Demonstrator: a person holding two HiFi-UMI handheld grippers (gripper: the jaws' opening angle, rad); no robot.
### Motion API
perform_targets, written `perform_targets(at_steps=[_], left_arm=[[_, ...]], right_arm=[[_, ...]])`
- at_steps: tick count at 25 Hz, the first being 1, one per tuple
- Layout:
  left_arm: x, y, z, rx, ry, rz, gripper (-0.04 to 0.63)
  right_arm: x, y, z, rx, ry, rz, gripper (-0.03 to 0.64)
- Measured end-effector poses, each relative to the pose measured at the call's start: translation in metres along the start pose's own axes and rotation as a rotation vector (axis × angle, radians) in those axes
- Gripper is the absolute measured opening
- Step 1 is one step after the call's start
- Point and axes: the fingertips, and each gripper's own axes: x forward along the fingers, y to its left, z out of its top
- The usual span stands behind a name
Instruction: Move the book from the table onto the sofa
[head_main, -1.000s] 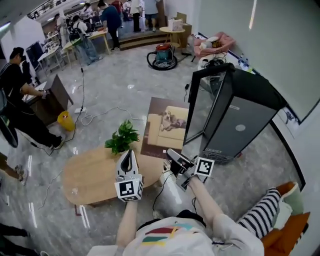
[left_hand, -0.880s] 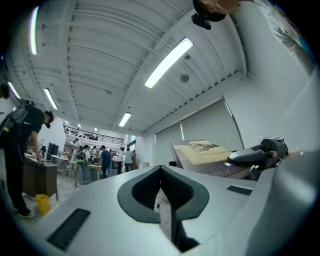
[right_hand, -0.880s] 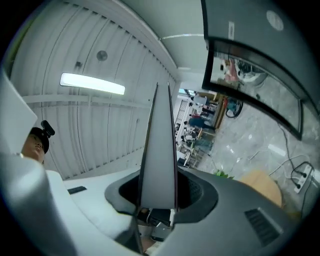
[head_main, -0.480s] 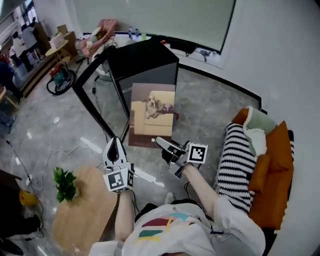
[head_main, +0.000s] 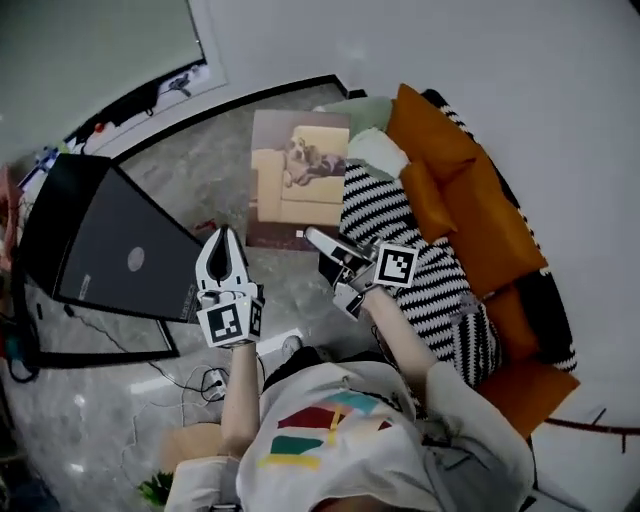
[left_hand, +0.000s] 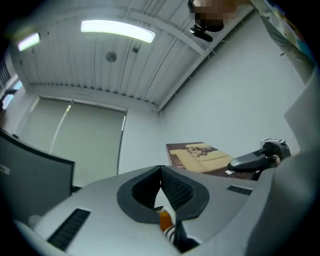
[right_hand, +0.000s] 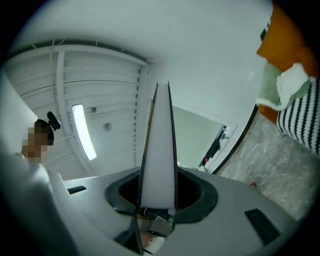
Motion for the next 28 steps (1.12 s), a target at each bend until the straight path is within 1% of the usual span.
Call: perform_targets(at_steps=[1, 3, 5, 6, 8, 11, 14, 16, 18, 20, 22, 25, 28], left_arm=[[0.019, -0.021, -0.002, -0.016, -0.001, -0.068, 0.006], [0.049, -0.077, -0.008, -0.048, 0.005, -0.229, 0.006], [0.067, -0.141, -0.013, -0.082, 0.009, -0.39, 0.006], [0.073, -0.168, -0.013, -0.099, 0.007, -0.456, 0.006], [0.084, -0.204, -0.014, -0.127, 0.002, -0.555, 0.006], [0.102, -0.226, -0.022, -0.158, 0.001, -0.664, 0.006], [0.108, -0.256, -0.031, -0.189, 0.011, -0.757, 0.006], [0.098, -0.292, -0.034, -0.2, 0.026, -0.819, 0.006], [0.084, -0.335, -0.039, -0.196, 0.05, -0.877, 0.006], [0.072, -0.377, -0.044, -0.191, 0.066, -0.918, 0.006], [0.067, -0.406, -0.049, -0.187, 0.061, -0.935, 0.006], [0.071, -0.429, -0.06, -0.203, 0.071, -0.914, 0.006], [0.064, -0.482, -0.066, -0.196, 0.094, -0.912, 0.006]], right_arm=[[-0.019, -0.004, 0.014, -0.013, -0.059, -0.04, 0.152], [-0.072, -0.008, 0.038, -0.042, -0.191, -0.142, 0.152], [-0.132, -0.005, 0.055, -0.076, -0.322, -0.243, 0.152], [-0.156, -0.002, 0.062, -0.088, -0.378, -0.283, 0.152], [-0.188, 0.001, 0.073, -0.101, -0.466, -0.345, 0.152], [-0.203, -0.003, 0.08, -0.122, -0.564, -0.412, 0.152], [-0.231, 0.0, 0.077, -0.138, -0.646, -0.476, 0.152], [-0.267, 0.012, 0.069, -0.142, -0.706, -0.517, 0.152], [-0.312, 0.023, 0.058, -0.134, -0.767, -0.552, 0.152], [-0.356, 0.029, 0.052, -0.125, -0.808, -0.579, 0.152], [-0.386, 0.03, 0.05, -0.125, -0.829, -0.598, 0.152], [-0.411, 0.021, 0.043, -0.117, -0.828, -0.63, 0.152], [-0.459, 0.012, 0.046, -0.067, -0.813, -0.633, 0.152]])
